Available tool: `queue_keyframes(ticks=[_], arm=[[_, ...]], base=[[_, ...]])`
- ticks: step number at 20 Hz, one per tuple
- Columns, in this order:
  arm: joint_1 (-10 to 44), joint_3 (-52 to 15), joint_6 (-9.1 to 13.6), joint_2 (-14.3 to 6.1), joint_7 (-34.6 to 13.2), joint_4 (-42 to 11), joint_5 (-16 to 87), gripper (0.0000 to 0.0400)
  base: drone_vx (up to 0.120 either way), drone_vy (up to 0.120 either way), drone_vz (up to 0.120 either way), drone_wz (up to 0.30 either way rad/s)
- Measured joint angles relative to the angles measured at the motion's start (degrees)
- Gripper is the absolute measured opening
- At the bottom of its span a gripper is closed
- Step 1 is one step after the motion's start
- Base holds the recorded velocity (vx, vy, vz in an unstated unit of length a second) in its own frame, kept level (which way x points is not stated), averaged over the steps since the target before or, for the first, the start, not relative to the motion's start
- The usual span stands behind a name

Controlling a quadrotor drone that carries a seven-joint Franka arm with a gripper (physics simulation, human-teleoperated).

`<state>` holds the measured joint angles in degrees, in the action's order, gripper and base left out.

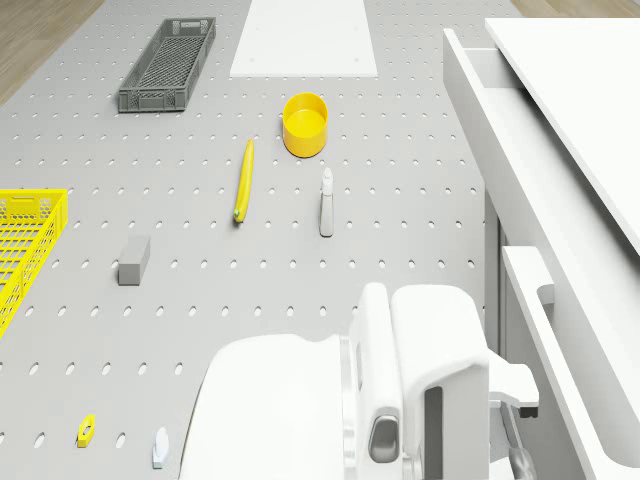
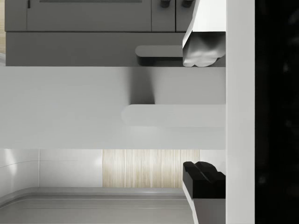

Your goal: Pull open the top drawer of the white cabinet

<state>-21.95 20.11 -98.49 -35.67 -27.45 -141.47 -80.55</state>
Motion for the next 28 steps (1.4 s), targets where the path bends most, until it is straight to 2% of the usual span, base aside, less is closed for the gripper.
queue_keyframes(ticks=[12,28], arm=[[-2.7,-3.0,-4.4,0.5,0.4,0.0,-3.3,0.0305],[-3.8,-3.8,-5.9,0.9,1.0,-0.2,-4.6,0.0305]], base=[[0.000,0.000,0.000,0.000],[0.000,0.000,0.000,0.000]])
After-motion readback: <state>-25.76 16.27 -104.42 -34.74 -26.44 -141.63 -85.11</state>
